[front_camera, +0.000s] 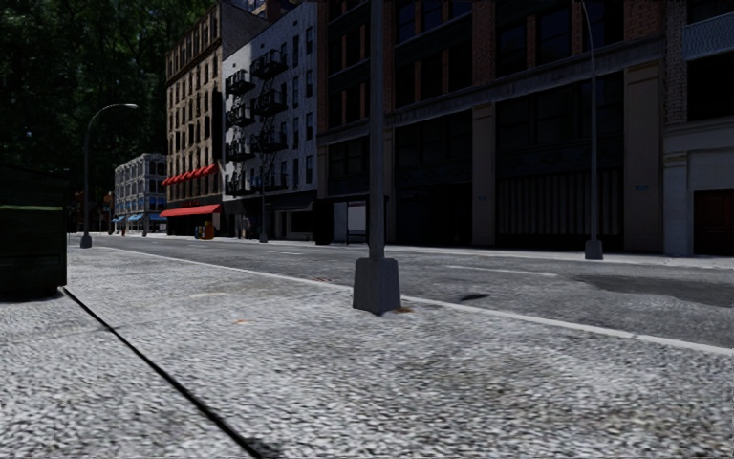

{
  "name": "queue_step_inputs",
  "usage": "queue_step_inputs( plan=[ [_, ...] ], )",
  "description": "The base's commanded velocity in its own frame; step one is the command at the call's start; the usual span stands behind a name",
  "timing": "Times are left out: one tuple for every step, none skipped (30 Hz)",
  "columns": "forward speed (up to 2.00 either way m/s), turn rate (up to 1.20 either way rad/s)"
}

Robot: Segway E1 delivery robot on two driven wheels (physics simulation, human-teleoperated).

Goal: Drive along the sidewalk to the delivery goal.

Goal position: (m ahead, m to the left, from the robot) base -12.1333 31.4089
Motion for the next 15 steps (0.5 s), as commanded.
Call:
queue_step_inputs(
  plan=[
    [1.47,0.56],
    [1.47,0.56],
    [1.47,0.56],
    [1.47,0.56],
    [1.47,0.56],
    [1.47,0.56],
    [1.47,0.56],
    [1.47,0.56],
    [1.47,0.56],
    [1.47,0.55],
    [1.47,0.53],
    [1.47,0.53],
    [1.50,0.52],
    [1.51,0.52],
    [1.51,0.52]
  ],
)
